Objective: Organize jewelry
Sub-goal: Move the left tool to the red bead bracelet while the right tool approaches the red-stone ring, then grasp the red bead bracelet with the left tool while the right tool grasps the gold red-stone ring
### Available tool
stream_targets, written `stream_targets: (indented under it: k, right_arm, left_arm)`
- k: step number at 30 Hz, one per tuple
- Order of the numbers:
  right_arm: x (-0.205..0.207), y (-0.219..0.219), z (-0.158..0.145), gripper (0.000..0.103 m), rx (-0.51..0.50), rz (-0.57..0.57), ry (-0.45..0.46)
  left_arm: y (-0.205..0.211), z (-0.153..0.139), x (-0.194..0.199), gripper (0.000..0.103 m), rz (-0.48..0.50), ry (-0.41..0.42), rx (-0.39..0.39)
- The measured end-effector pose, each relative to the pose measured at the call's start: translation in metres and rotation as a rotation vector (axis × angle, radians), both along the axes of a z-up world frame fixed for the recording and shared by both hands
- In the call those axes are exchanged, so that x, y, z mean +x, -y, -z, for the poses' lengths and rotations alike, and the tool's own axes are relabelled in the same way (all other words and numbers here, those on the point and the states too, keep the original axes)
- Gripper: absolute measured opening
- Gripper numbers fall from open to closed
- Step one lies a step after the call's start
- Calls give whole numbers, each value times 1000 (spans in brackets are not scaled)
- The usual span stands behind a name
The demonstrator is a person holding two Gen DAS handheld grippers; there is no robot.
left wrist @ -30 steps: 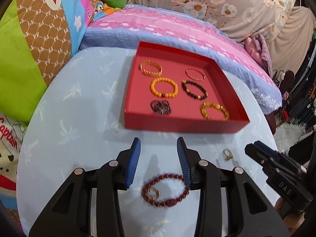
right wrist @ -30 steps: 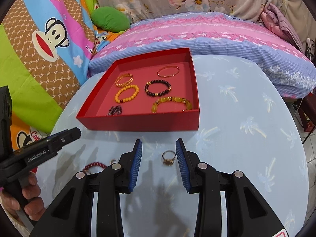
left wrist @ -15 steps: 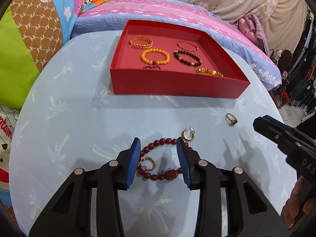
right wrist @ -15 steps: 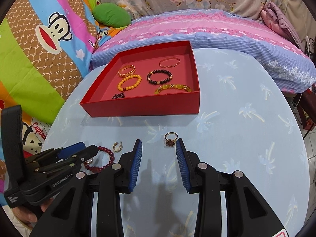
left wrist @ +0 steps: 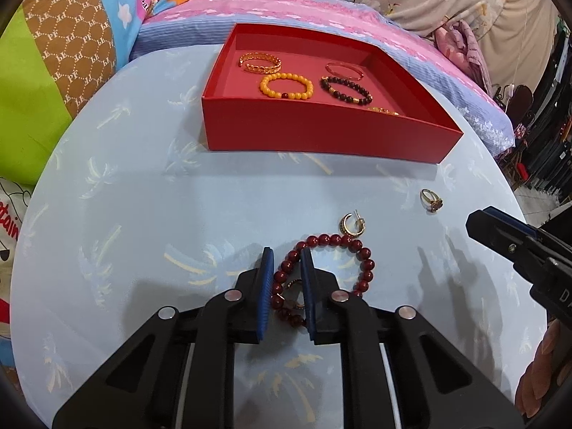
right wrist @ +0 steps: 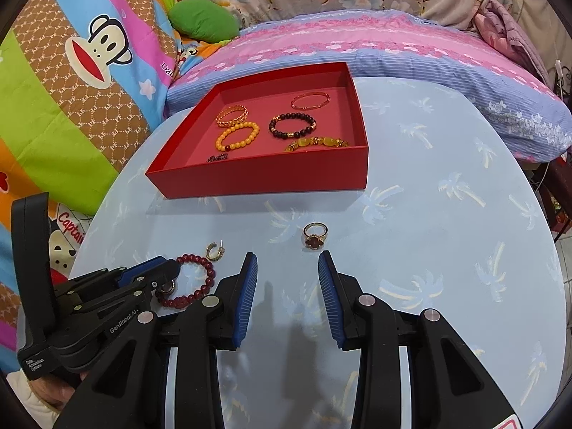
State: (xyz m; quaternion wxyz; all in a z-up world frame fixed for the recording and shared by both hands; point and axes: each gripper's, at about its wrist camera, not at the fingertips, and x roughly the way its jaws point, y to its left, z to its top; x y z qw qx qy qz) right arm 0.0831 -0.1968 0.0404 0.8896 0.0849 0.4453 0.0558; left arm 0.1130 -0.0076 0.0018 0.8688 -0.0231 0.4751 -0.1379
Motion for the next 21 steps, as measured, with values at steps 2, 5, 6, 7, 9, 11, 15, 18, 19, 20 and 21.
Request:
stream_targets:
  k: [2,5,6,7,9,11,15,18,19,20,21]
  right_arm:
    - [0,0,2,35,-2,0,-5]
    - [0,2,4,35,-1,5,-11]
    - [0,3,5,35,-1,7,-13]
    - [1,3,6,35,0,8,-14]
    - [2,3,7,35,-2,10,-15]
    - [4,3,9,35,-6,11,-16]
    - [10,4,14,35,-15,19,-22]
    - [16,7,19,35,-18,26,-29]
    - [19,8,21,35,-20,27,-32]
    - [22,8,22,35,-22,28,-33]
    - [24,8,23,35,-24,29,-34]
  left_arm:
    - [0,0,0,15,-3,-4,-1]
    - [1,0,1,15,-1,-5,4]
    - [2,0,1,15,1,-1,9]
    - [4,0,1,15,3,5,18]
    - [7,0,2,16,7,19,34]
    - [11,1,1,16,12,37,53]
    - [14,1,0,15,21,48,61]
    - [13,0,1,7,26,41,48]
    - [12,0,2,7,25,36,42]
    - [11,0,3,7,26,32,36]
    - [11,-1,2,7,26,29,32]
